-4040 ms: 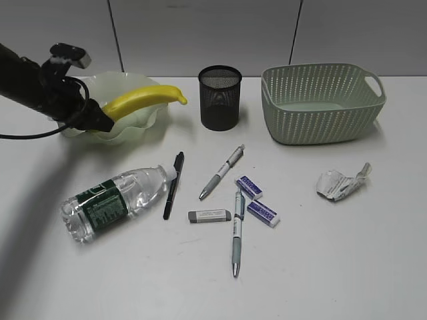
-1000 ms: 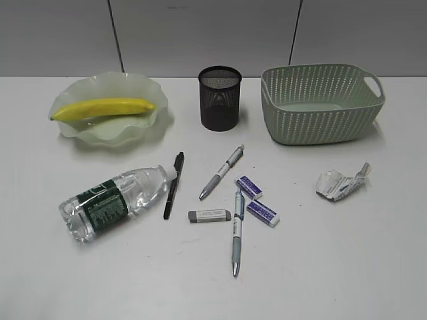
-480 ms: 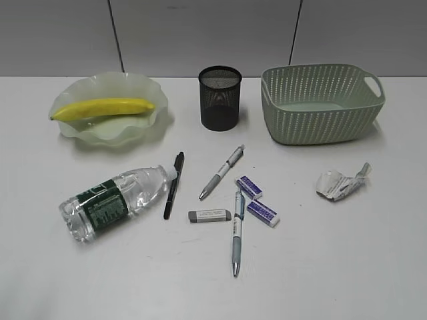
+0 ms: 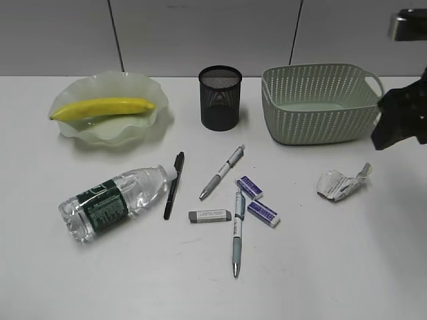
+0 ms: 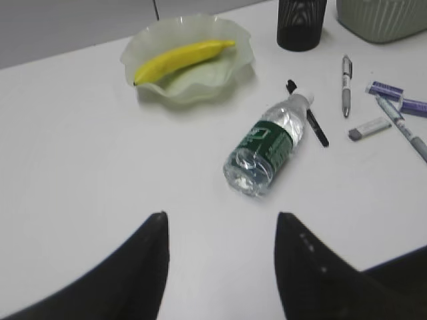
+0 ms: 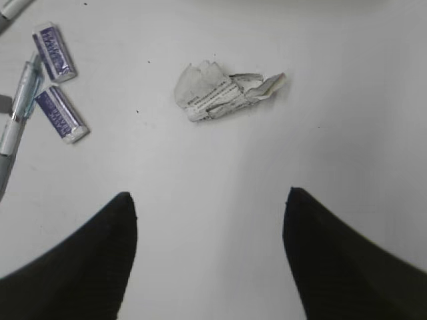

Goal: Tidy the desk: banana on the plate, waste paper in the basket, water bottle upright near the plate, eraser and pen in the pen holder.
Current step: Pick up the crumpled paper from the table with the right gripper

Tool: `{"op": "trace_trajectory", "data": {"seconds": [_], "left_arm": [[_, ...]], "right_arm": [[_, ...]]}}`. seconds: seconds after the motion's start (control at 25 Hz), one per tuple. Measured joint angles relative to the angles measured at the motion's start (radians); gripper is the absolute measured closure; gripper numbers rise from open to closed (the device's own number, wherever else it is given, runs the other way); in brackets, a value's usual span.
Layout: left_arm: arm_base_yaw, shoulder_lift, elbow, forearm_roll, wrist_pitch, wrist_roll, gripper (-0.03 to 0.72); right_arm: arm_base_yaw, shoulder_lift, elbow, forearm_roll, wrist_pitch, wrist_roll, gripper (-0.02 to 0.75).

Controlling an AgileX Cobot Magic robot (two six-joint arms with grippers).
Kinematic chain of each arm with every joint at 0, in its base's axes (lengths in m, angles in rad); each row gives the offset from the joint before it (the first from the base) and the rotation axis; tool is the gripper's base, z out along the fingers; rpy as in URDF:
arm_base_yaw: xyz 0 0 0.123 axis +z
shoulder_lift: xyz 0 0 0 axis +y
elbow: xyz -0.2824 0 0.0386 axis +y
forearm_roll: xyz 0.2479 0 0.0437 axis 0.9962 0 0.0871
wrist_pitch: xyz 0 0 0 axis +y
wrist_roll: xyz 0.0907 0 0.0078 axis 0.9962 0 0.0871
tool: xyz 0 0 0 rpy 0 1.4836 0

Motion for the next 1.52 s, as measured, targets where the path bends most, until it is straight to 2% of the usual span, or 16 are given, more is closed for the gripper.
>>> {"op": "trace_trajectory", "data": {"seconds": [0.2, 0.52, 0.84, 0.92, 0.96, 1.12, 1.16, 1.36, 1.52], "left_arm": [[0.0, 0.0, 0.016, 0.005, 0.054, -0.025, 0.308], [0.0, 0.0, 0.017, 0.007, 0.056, -0.028, 0.374], [0.0, 0.0, 0.017, 0.007, 0.056, -0.028, 0.379], [0.0, 0.0, 0.017, 0.007, 0.056, -0.028, 0.379], [0.0, 0.0, 0.017, 0.007, 0.056, -0.028, 0.379], [0.0, 0.0, 0.017, 0.008, 0.056, -0.028, 0.379], [0.0, 0.0, 0.017, 0.008, 0.056, -0.028, 0.379], [0.0, 0.0, 0.017, 0.008, 0.056, -0.028, 0.382], [0.0, 0.0, 0.017, 0.008, 0.056, -0.028, 0.382]], "right_arm": [[0.002, 0.197, -0.066, 0.0, -0.005, 0.106, 0.191], [0.002, 0.444, -0.117, -0.001, -0.07, 0.241, 0.179], [0.002, 0.641, -0.222, 0.0, -0.077, 0.266, 0.183], [0.002, 0.664, -0.229, 0.001, -0.077, 0.268, 0.243], [0.002, 0.669, -0.229, 0.001, -0.077, 0.268, 0.301], [0.002, 0.671, -0.232, 0.002, -0.067, 0.269, 0.643], [0.002, 0.671, -0.233, 0.002, -0.056, 0.269, 0.678], [0.002, 0.629, -0.233, 0.001, 0.078, 0.269, 0.702], [0.002, 0.466, -0.232, 0.0, 0.12, 0.276, 0.702]]}}
